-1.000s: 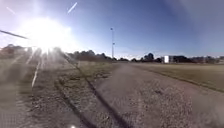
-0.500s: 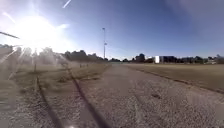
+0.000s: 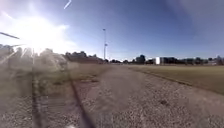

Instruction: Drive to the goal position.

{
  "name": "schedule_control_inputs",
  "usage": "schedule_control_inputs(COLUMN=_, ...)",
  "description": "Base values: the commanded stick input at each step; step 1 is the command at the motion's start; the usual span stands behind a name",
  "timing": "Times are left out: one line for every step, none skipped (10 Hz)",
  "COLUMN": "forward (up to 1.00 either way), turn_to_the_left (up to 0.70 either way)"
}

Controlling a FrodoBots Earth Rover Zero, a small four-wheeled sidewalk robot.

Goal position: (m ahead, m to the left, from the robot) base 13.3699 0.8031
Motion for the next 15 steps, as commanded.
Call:
schedule_control_inputs(forward=0.5, turn_to_the_left=0.0)
schedule_control_inputs(forward=0.5, turn_to_the_left=0.0)
schedule_control_inputs(forward=0.5, turn_to_the_left=0.0)
schedule_control_inputs(forward=0.5, turn_to_the_left=0.0)
schedule_control_inputs(forward=0.5, turn_to_the_left=0.0)
schedule_control_inputs(forward=0.5, turn_to_the_left=0.0)
schedule_control_inputs(forward=0.5, turn_to_the_left=0.0)
schedule_control_inputs(forward=0.5, turn_to_the_left=0.0)
schedule_control_inputs(forward=0.5, turn_to_the_left=0.0)
schedule_control_inputs(forward=0.5, turn_to_the_left=0.0)
schedule_control_inputs(forward=0.5, turn_to_the_left=0.0)
schedule_control_inputs(forward=0.5, turn_to_the_left=0.0)
schedule_control_inputs(forward=0.5, turn_to_the_left=0.0)
schedule_control_inputs(forward=0.5, turn_to_the_left=0.0)
schedule_control_inputs(forward=0.5, turn_to_the_left=0.0)
